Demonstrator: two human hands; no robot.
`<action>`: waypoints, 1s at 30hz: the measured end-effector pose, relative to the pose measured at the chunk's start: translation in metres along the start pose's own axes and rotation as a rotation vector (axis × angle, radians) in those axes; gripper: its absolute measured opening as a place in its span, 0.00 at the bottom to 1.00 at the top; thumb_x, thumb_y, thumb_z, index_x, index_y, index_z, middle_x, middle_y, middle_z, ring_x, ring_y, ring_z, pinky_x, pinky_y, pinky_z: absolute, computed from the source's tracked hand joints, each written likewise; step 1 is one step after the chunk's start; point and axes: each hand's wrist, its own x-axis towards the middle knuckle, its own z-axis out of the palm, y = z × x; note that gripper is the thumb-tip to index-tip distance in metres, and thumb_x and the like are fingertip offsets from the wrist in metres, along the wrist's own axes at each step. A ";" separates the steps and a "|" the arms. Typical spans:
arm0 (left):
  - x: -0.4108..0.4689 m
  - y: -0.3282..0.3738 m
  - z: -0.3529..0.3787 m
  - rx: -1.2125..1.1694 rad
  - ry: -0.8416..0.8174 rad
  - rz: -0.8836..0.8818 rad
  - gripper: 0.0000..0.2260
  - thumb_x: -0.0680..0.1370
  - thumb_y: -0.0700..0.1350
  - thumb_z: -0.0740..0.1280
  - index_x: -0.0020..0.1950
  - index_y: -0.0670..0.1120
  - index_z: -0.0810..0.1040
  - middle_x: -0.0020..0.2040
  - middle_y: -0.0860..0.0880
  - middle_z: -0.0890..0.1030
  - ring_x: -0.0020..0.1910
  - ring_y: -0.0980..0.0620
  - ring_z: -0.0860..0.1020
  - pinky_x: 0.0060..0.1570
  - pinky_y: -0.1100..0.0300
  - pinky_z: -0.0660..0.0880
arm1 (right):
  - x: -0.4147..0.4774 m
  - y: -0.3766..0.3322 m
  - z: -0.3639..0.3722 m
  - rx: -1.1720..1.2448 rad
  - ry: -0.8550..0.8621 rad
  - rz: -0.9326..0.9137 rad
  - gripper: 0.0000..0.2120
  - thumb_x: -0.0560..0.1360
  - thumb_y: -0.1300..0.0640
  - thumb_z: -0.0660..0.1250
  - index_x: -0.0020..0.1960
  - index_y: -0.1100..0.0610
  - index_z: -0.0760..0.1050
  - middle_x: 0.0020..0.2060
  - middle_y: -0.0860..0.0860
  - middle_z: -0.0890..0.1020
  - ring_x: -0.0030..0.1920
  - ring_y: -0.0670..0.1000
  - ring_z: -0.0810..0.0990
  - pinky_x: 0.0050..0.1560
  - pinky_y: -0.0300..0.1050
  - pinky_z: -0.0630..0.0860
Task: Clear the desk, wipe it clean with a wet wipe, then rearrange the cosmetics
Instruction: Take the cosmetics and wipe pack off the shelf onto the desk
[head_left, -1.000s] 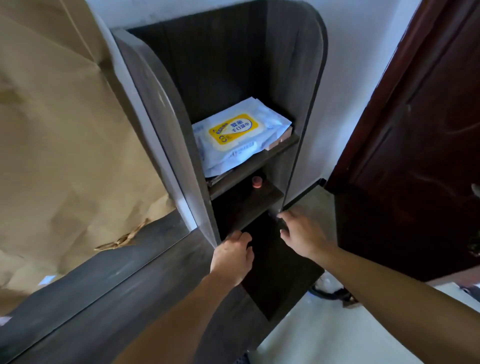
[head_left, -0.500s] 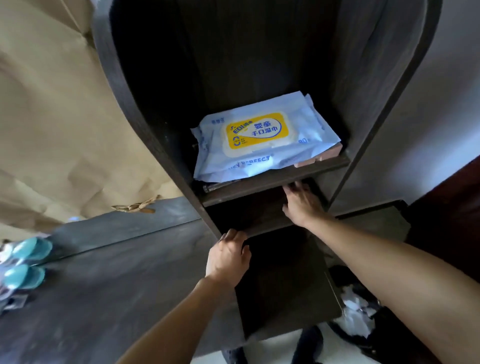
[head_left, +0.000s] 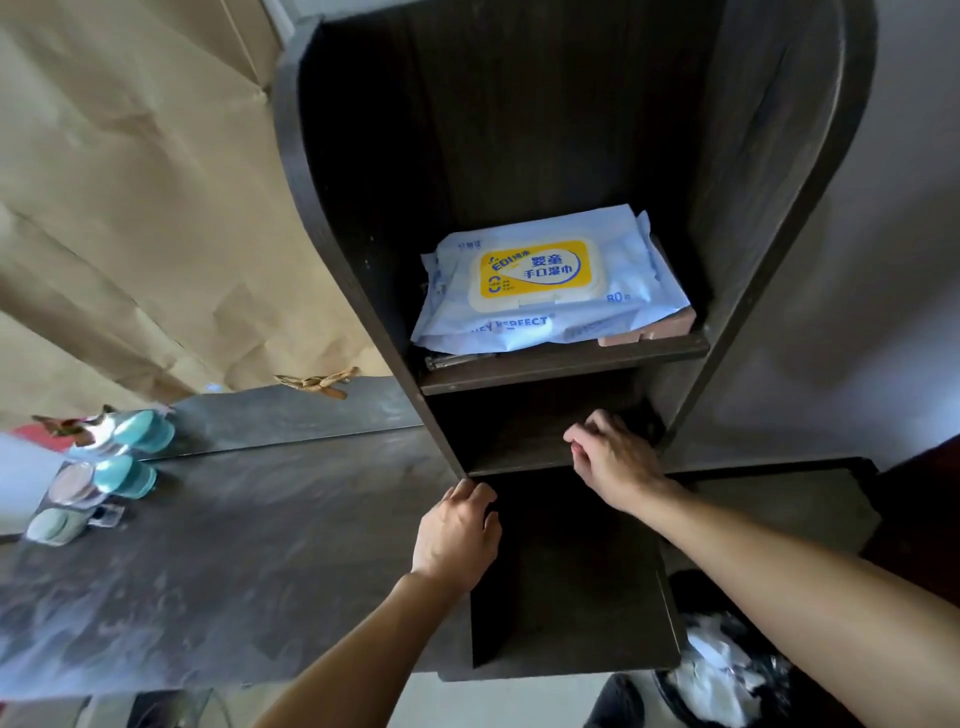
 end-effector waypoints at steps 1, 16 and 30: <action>-0.003 -0.003 -0.002 0.009 -0.001 -0.004 0.12 0.76 0.46 0.63 0.58 0.47 0.76 0.54 0.49 0.77 0.53 0.48 0.76 0.47 0.56 0.73 | -0.006 -0.007 -0.001 0.012 -0.012 -0.023 0.10 0.73 0.54 0.65 0.54 0.51 0.74 0.49 0.52 0.73 0.49 0.56 0.75 0.34 0.48 0.75; -0.159 -0.169 -0.080 0.106 0.114 -0.203 0.05 0.75 0.46 0.61 0.45 0.45 0.71 0.46 0.47 0.75 0.49 0.44 0.75 0.39 0.52 0.70 | -0.042 -0.227 0.056 0.054 -0.029 -0.353 0.10 0.66 0.54 0.70 0.47 0.51 0.75 0.44 0.48 0.76 0.45 0.52 0.79 0.30 0.47 0.76; -0.256 -0.333 -0.116 0.072 0.221 -0.497 0.07 0.75 0.47 0.59 0.47 0.46 0.74 0.45 0.49 0.76 0.46 0.46 0.77 0.38 0.51 0.75 | 0.019 -0.435 0.128 -0.012 -0.183 -0.591 0.12 0.71 0.51 0.66 0.54 0.50 0.75 0.51 0.48 0.76 0.52 0.52 0.77 0.41 0.47 0.75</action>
